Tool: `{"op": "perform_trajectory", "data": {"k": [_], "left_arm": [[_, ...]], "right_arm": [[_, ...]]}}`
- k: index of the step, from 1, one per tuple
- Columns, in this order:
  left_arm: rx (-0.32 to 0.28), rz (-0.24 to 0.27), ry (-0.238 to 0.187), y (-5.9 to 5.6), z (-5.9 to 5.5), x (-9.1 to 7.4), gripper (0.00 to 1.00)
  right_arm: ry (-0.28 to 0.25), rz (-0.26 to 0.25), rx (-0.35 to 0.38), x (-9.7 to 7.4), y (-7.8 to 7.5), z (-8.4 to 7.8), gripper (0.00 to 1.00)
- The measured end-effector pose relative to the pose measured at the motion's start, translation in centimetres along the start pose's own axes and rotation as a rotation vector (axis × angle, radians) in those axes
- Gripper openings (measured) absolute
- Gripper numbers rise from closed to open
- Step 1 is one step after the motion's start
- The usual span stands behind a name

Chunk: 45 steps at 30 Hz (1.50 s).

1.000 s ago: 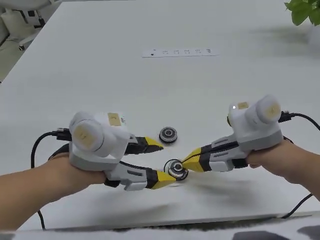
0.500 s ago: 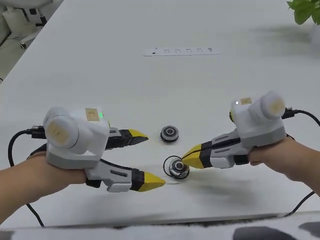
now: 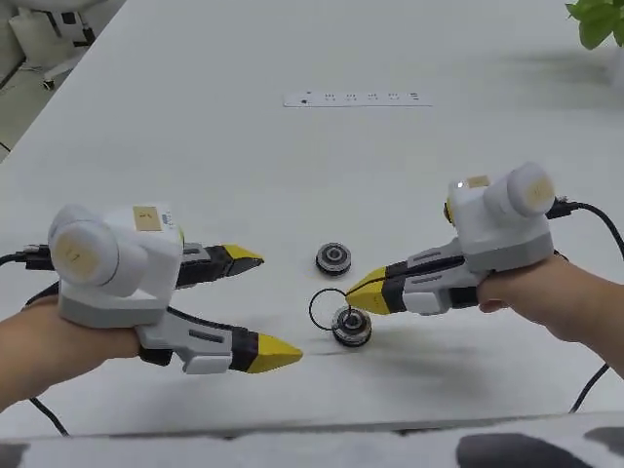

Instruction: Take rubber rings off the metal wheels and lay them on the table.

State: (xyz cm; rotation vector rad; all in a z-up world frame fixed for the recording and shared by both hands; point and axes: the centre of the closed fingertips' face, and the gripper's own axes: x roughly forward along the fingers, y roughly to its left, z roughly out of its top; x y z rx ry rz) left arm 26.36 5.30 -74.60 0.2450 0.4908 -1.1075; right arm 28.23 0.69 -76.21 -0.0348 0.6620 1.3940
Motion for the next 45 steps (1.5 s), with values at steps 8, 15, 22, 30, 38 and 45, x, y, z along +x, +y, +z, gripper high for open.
{"op": "perform_trajectory", "data": {"k": [8, 15, 22, 30, 38, 45], "left_arm": [[-0.021, 0.026, 0.001, 0.4, -0.6, -0.8, 0.73], [-0.025, 0.039, 0.002, 0.7, -0.8, -1.2, 0.74], [-0.022, 0.045, 0.009, 0.9, -1.0, -1.3, 0.74], [-0.021, 0.040, 0.015, 0.9, -1.1, -1.2, 0.73], [-0.021, 0.043, 0.015, 1.0, -1.0, -1.2, 0.73], [-0.019, 0.044, 0.013, 1.1, -0.6, -1.1, 0.73]], "right_arm": [[0.007, 0.003, -0.008, 1.8, 0.0, 0.7, 0.00], [0.031, -0.013, -0.018, 3.2, -0.6, 0.2, 0.00], [0.061, -0.037, -0.029, 4.1, -0.7, -0.5, 0.00], [0.071, -0.063, -0.055, 4.2, -1.4, -0.9, 0.01], [0.055, -0.066, -0.062, 3.9, -1.5, -0.7, 0.12], [0.023, -0.072, -0.058, 3.2, -1.6, 0.2, 0.17]]}}
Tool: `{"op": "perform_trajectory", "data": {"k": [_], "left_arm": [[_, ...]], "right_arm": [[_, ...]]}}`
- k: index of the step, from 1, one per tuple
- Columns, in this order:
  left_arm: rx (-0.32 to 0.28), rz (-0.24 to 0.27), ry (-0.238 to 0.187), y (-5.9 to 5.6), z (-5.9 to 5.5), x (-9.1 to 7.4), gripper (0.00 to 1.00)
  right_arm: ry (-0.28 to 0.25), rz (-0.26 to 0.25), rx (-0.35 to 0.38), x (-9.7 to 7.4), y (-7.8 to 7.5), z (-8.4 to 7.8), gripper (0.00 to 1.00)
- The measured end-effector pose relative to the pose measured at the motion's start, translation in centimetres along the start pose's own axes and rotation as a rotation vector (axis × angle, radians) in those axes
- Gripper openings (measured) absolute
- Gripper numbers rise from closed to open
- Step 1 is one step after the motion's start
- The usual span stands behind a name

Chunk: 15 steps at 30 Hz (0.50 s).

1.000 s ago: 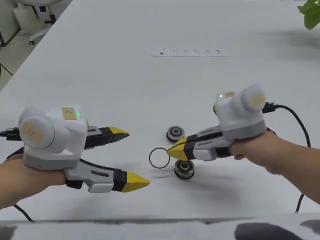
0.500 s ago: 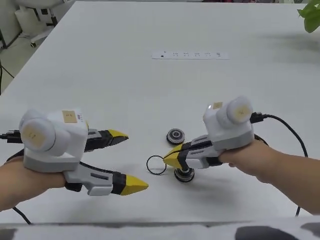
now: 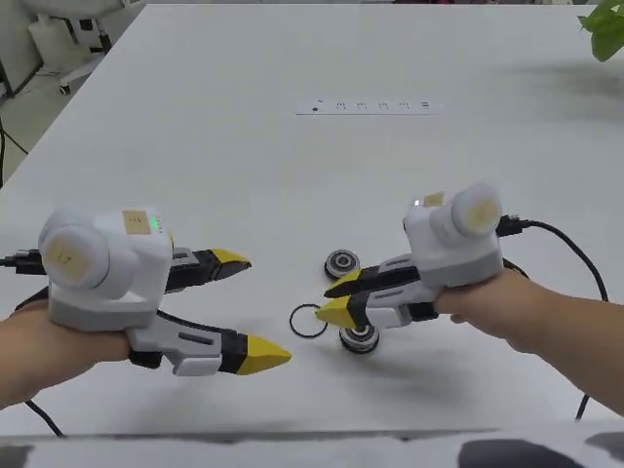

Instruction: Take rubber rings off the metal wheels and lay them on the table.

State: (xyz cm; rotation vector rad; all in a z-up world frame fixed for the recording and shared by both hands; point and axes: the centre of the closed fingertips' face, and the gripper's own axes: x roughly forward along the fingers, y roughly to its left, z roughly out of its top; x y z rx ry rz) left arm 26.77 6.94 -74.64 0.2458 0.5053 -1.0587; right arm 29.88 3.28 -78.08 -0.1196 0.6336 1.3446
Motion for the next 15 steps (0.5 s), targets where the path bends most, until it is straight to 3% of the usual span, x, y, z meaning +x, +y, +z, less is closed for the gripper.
{"op": "perform_trajectory", "data": {"k": [7, 15], "left_arm": [[0.007, -0.007, -0.005, 0.0, 0.5, 0.5, 0.72], [0.016, -0.021, -0.002, -0.1, 1.1, 1.3, 0.71]], "right_arm": [[-0.021, -0.012, 0.001, -1.3, -0.3, 0.4, 0.19], [-0.032, -0.032, 0.013, -3.2, -0.8, -0.4, 0.22]]}}
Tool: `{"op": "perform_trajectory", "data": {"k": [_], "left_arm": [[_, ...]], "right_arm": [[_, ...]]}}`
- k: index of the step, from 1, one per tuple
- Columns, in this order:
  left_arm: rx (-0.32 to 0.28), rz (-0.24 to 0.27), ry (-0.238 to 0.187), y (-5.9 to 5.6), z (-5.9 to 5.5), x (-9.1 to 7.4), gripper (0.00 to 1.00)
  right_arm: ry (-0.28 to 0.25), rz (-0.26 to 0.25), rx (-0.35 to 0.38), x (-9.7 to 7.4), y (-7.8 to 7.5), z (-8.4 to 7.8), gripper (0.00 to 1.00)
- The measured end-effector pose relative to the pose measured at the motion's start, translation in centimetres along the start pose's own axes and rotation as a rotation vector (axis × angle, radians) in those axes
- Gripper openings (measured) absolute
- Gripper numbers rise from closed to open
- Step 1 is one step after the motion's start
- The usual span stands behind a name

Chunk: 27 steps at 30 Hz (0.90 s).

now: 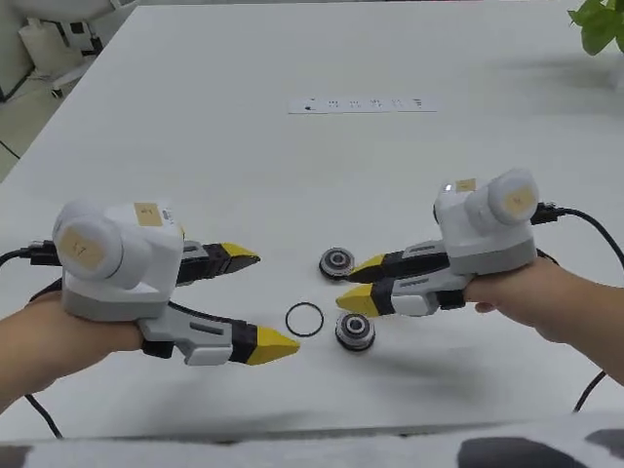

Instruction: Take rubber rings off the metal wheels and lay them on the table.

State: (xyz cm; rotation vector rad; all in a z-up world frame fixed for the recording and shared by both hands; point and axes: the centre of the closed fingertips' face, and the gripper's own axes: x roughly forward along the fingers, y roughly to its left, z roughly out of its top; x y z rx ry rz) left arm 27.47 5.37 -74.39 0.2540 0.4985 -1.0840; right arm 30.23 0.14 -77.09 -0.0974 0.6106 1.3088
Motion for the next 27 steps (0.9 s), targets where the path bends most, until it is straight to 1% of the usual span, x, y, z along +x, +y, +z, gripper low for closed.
{"op": "perform_trajectory", "data": {"k": [6, 10, 13, 16, 20, 27], "left_arm": [[0.015, -0.022, 0.004, -0.3, 0.5, 0.9, 0.69], [0.013, -0.034, 0.005, -0.4, 0.7, 1.6, 0.67], [0.017, -0.047, 0.010, -0.7, 0.7, 2.1, 0.66], [0.033, -0.058, 0.017, -0.9, 0.6, 2.6, 0.63], [0.031, -0.075, 0.024, -1.2, 0.5, 3.2, 0.62], [0.045, -0.110, 0.057, -1.8, 0.0, 4.1, 0.58]], "right_arm": [[-0.012, -0.016, 0.013, -1.4, -0.4, -0.5, 0.23], [-0.012, -0.018, 0.017, -1.9, -0.4, -1.0, 0.25], [-0.015, -0.017, 0.007, -2.0, -0.2, -1.3, 0.28], [-0.011, -0.011, 0.004, -2.0, 0.0, -1.6, 0.28], [-0.001, -0.005, -0.003, -2.0, 0.2, -2.2, 0.28], [0.025, 0.008, -0.016, -2.0, 0.2, -3.4, 0.28]]}}
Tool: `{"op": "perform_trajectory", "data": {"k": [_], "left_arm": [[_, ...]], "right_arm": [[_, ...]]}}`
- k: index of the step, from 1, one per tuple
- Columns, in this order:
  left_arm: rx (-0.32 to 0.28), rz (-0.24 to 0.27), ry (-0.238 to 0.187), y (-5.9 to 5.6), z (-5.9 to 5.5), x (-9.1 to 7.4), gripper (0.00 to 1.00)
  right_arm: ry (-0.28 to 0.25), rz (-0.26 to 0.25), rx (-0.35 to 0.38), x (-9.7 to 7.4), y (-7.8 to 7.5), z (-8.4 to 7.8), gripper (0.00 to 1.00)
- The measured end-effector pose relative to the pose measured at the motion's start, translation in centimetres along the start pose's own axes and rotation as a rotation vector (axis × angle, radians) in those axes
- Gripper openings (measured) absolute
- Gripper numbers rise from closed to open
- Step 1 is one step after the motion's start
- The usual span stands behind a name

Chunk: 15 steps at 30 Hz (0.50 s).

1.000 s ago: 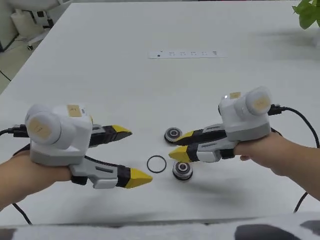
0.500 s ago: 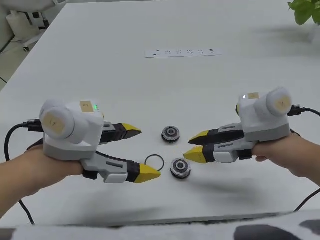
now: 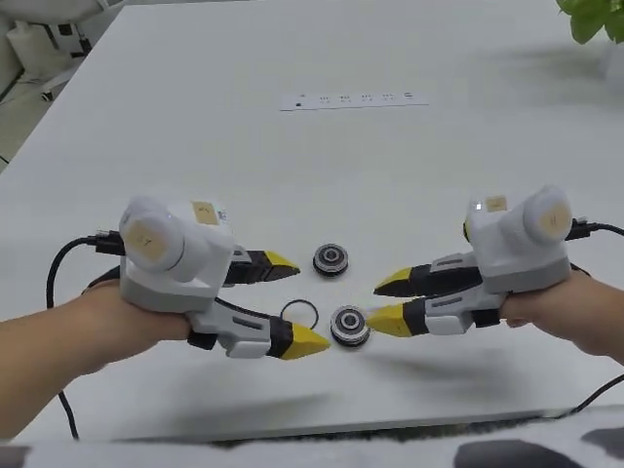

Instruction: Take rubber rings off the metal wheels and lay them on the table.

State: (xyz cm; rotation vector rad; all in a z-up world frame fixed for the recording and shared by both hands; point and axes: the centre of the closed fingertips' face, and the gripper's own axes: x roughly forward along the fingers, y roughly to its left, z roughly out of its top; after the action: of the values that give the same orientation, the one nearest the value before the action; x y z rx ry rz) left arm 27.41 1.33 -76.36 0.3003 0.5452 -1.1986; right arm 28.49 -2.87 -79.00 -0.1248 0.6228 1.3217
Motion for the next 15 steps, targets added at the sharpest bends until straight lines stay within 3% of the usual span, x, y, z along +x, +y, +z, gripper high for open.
{"op": "perform_trajectory", "data": {"k": [15], "left_arm": [[-0.003, -0.042, 0.039, -0.4, -0.9, 1.9, 0.45]], "right_arm": [[0.038, 0.021, -0.046, 0.9, 0.6, -1.5, 0.21]]}}
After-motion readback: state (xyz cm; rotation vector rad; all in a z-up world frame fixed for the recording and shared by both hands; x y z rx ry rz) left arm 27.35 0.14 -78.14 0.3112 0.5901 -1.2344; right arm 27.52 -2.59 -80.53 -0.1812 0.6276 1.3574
